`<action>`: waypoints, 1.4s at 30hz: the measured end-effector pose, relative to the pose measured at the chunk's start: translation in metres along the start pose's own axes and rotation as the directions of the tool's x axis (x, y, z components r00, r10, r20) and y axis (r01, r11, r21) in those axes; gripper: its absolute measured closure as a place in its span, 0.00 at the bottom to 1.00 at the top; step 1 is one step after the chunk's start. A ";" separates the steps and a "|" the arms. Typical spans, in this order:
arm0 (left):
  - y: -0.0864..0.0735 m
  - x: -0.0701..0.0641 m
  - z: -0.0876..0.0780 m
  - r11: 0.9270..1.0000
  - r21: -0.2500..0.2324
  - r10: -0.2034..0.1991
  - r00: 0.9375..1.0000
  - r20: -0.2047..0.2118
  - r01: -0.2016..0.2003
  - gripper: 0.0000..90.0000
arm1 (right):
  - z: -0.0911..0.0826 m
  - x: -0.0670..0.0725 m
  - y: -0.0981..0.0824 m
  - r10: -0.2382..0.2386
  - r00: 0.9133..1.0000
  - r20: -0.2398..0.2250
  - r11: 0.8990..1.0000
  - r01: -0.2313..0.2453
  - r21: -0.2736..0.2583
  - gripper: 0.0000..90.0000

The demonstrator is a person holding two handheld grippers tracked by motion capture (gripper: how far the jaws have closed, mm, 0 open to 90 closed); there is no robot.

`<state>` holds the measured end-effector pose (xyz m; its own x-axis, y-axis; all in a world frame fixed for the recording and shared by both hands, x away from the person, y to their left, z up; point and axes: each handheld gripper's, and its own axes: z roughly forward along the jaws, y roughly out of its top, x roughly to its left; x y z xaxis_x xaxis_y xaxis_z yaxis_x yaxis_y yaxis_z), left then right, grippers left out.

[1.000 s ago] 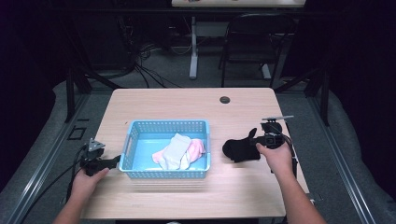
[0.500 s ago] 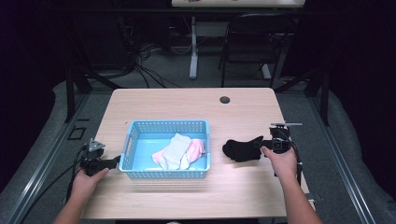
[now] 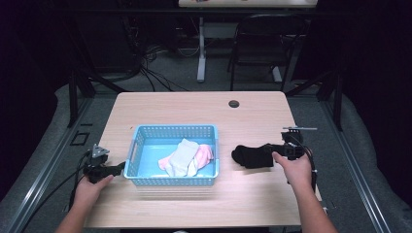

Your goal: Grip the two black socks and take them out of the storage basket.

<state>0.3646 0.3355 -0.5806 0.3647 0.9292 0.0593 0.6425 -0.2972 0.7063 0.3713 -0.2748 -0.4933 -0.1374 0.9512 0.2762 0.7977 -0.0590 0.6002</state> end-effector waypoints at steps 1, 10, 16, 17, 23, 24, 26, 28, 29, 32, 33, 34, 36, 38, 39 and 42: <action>0.000 0.000 0.000 1.000 0.000 0.000 1.000 0.000 0.000 0.23 | 0.000 0.000 0.000 0.000 1.000 0.000 1.000 0.000 0.000 0.62; 0.000 0.000 0.000 1.000 -0.001 -0.001 1.000 0.002 0.001 0.23 | -0.011 0.025 -0.001 -0.079 0.996 -0.040 0.997 0.079 -0.010 0.63; 0.000 0.000 0.000 1.000 -0.005 -0.006 1.000 0.005 0.006 0.23 | -0.007 0.046 -0.005 -0.150 0.985 -0.088 0.989 0.151 -0.005 0.62; 0.000 0.000 0.000 1.000 -0.005 -0.008 1.000 0.006 0.008 0.23 | -0.007 0.046 -0.005 -0.150 0.985 -0.088 0.989 0.151 -0.005 0.62; 0.000 0.000 0.000 1.000 -0.007 -0.010 1.000 0.006 0.010 0.23 | 0.002 0.062 -0.017 -0.214 0.970 -0.113 0.977 0.214 -0.009 0.62; 0.000 0.000 0.000 1.000 -0.007 -0.009 1.000 0.007 0.009 0.23 | 0.004 0.064 -0.021 -0.230 0.967 -0.112 0.973 0.230 -0.014 0.62; 0.000 0.000 0.000 1.000 -0.007 -0.009 1.000 0.007 0.009 0.23 | 0.007 0.069 -0.028 -0.261 0.960 -0.102 0.965 0.260 -0.024 0.60; 0.000 0.000 0.000 1.000 -0.007 -0.010 1.000 0.007 0.010 0.23 | 0.010 0.073 -0.035 -0.288 0.953 -0.092 0.958 0.285 -0.041 0.57; 0.000 0.000 0.000 1.000 -0.007 -0.007 1.000 0.006 0.007 0.23 | 0.011 0.075 -0.039 -0.293 0.952 -0.090 0.956 0.290 -0.040 0.57; 0.000 0.000 0.000 1.000 -0.006 -0.007 1.000 0.007 0.007 0.23 | 0.012 0.082 -0.052 -0.330 0.935 -0.129 0.944 0.325 -0.061 0.54; 0.000 0.000 0.000 1.000 -0.004 -0.007 1.000 0.007 0.007 0.23 | 0.012 0.082 -0.052 -0.330 0.935 -0.129 0.944 0.325 -0.061 0.54; 0.000 0.000 0.000 1.000 -0.006 -0.006 1.000 0.007 0.006 0.23 | 0.012 0.084 -0.055 -0.335 0.933 -0.134 0.942 0.329 -0.064 0.53; 0.000 0.000 0.000 1.000 -0.003 -0.005 1.000 0.007 0.005 0.23 | 0.013 0.087 -0.059 -0.359 0.923 -0.136 0.933 0.351 -0.081 0.51; 0.000 0.000 0.000 1.000 -0.002 -0.004 1.000 0.007 0.004 0.23 | 0.015 0.088 -0.062 -0.366 0.921 -0.133 0.930 0.356 -0.089 0.50; 0.000 0.000 0.000 1.000 0.002 0.000 1.000 0.006 -0.001 0.23 | 0.016 0.087 -0.063 -0.371 0.920 -0.129 0.928 0.362 -0.089 0.49; 0.000 0.000 0.001 1.000 0.002 -0.003 1.000 0.007 0.003 0.23 | 0.022 0.084 -0.066 -0.350 0.930 -0.113 0.935 0.340 -0.096 0.49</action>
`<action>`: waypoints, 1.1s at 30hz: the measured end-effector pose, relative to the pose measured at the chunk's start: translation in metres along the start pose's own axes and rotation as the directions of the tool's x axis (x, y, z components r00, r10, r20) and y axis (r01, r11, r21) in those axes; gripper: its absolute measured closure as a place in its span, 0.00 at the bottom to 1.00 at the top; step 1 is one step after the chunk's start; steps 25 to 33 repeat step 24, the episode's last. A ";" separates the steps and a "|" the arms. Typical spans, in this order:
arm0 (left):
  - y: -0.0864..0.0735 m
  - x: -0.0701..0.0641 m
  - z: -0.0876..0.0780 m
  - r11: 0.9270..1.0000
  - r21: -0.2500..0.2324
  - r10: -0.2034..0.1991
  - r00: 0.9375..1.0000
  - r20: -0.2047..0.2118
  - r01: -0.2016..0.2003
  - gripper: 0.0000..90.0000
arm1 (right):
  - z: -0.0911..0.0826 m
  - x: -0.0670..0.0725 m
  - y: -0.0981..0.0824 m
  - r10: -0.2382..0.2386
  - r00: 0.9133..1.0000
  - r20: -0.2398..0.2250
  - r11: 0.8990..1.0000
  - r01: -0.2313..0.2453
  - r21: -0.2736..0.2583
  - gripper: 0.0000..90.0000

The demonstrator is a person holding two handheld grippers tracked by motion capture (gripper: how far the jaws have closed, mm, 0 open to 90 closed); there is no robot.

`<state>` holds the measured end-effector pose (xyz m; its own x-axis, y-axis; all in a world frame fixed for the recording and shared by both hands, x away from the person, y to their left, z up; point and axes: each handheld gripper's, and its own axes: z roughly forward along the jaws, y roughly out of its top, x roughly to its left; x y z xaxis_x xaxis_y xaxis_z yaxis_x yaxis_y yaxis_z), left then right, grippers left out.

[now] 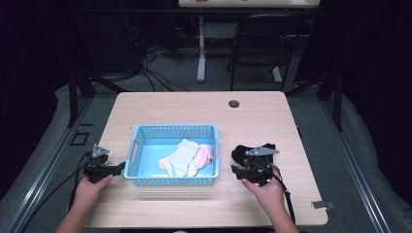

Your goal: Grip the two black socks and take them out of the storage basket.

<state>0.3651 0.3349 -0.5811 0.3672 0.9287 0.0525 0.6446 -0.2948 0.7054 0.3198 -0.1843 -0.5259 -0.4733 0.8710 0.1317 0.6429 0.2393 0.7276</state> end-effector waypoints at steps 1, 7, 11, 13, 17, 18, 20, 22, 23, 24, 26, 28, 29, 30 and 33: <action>0.000 0.000 0.000 1.000 -0.001 0.000 1.000 -0.001 0.000 0.23 | 0.002 -0.001 -0.002 0.015 1.000 -0.011 1.000 -0.015 -0.007 0.49; 0.000 0.000 0.000 1.000 -0.006 -0.001 1.000 0.001 0.001 0.23 | 0.011 -0.002 -0.010 0.048 0.998 -0.043 0.999 -0.048 0.010 0.49; 0.001 0.000 0.000 1.000 -0.010 -0.003 1.000 0.005 0.003 0.23 | 0.014 0.001 -0.014 0.035 0.998 -0.046 0.999 -0.034 0.010 0.49; 0.001 0.000 0.000 1.000 -0.010 0.000 1.000 0.007 0.001 0.23 | 0.016 0.003 -0.015 0.025 0.998 -0.054 1.000 -0.025 0.005 0.49; 0.001 0.000 0.000 1.000 -0.011 -0.002 1.000 0.008 0.002 0.23 | 0.021 0.008 -0.017 0.000 0.998 -0.063 1.000 0.002 0.025 0.49; 0.001 0.000 0.000 1.000 -0.011 -0.002 1.000 0.009 0.002 0.23 | 0.023 0.009 -0.018 -0.007 0.998 -0.063 1.000 0.009 0.028 0.49; 0.001 0.000 0.000 1.000 -0.013 -0.003 1.000 0.009 0.003 0.23 | 0.026 0.010 -0.019 -0.018 0.999 -0.048 0.999 0.020 0.038 0.50; 0.001 0.000 0.000 1.000 -0.014 -0.003 1.000 0.010 0.003 0.23 | 0.026 0.010 -0.019 -0.020 0.999 -0.047 0.999 0.021 0.036 0.50; 0.001 0.000 -0.001 1.000 -0.012 -0.002 1.000 0.011 0.003 0.23 | 0.025 0.010 -0.019 -0.018 0.999 -0.047 0.999 0.019 0.034 0.50; 0.002 0.000 -0.001 1.000 -0.011 -0.002 1.000 0.011 0.002 0.23 | 0.025 0.009 -0.019 -0.019 0.999 -0.040 0.999 0.020 0.027 0.50; 0.002 0.000 -0.001 1.000 -0.011 -0.002 1.000 0.011 0.002 0.23 | 0.025 0.009 -0.019 -0.019 0.999 -0.040 0.999 0.020 0.027 0.50; 0.002 0.000 -0.001 1.000 -0.011 -0.002 1.000 0.011 0.002 0.23 | 0.025 0.009 -0.019 -0.019 0.999 -0.040 0.999 0.020 0.027 0.50; 0.002 0.000 -0.001 1.000 -0.011 -0.002 1.000 0.011 0.002 0.23 | 0.025 0.009 -0.019 -0.019 0.999 -0.040 0.999 0.020 0.027 0.50; 0.002 0.000 -0.001 1.000 -0.011 -0.002 1.000 0.011 0.002 0.23 | 0.025 0.009 -0.019 -0.019 0.999 -0.040 0.999 0.020 0.027 0.50; 0.002 0.000 -0.001 1.000 -0.011 -0.002 1.000 0.011 0.002 0.23 | 0.025 0.009 -0.019 -0.019 0.999 -0.040 0.999 0.020 0.027 0.50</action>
